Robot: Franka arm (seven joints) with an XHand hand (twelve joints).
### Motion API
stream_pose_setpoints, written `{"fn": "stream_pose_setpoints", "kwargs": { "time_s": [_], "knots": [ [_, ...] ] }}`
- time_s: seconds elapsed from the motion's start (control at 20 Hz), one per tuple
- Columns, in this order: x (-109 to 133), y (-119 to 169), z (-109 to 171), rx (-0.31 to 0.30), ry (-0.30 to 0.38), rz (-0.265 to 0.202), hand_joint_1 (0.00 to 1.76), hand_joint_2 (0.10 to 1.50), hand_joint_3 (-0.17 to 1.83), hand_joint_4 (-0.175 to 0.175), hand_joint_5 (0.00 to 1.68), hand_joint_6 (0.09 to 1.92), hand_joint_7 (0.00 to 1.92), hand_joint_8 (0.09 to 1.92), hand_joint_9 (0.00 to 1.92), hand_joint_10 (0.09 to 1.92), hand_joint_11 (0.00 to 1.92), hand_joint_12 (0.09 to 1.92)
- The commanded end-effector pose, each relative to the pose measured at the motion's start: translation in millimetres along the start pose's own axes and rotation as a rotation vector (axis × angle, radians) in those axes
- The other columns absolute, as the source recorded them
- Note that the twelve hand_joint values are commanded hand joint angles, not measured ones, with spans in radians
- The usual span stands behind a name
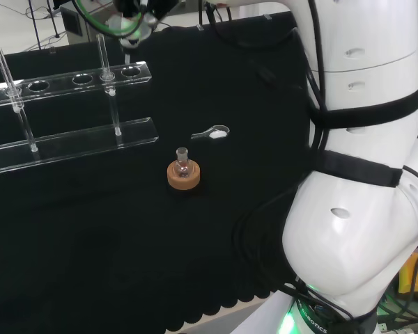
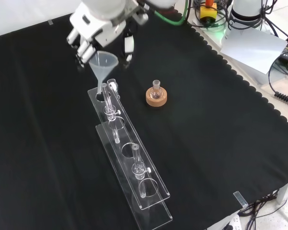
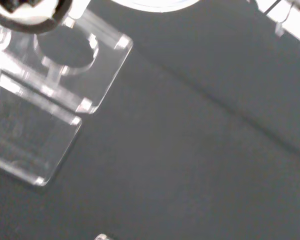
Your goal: Pick up the funnel from the transparent funnel stand.
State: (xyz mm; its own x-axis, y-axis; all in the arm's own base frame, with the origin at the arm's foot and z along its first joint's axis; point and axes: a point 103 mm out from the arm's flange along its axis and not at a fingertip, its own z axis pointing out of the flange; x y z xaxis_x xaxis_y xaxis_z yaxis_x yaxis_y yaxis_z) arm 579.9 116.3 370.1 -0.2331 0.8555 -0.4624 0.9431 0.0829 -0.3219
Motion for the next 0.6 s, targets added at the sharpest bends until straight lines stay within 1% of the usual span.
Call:
{"fn": "stream_pose_setpoints", "kwargs": {
  "time_s": [0.05,0.25,0.6],
  "knots": [
    [-29,-74,-34,0.007,-0.082,0.068,0.89,0.66,0.64,0.036,0.74,0.79,0.93,0.60,1.15,0.45,0.48,1.28],
    [-30,-99,-27,0.051,-0.098,0.077,0.89,0.66,0.64,0.039,0.74,0.80,0.93,0.60,1.15,0.45,0.48,1.28],
    [-28,-136,-6,0.112,-0.101,0.097,0.89,0.66,0.64,0.040,0.74,0.81,0.92,0.61,1.16,0.46,0.48,1.28]
  ]
}}
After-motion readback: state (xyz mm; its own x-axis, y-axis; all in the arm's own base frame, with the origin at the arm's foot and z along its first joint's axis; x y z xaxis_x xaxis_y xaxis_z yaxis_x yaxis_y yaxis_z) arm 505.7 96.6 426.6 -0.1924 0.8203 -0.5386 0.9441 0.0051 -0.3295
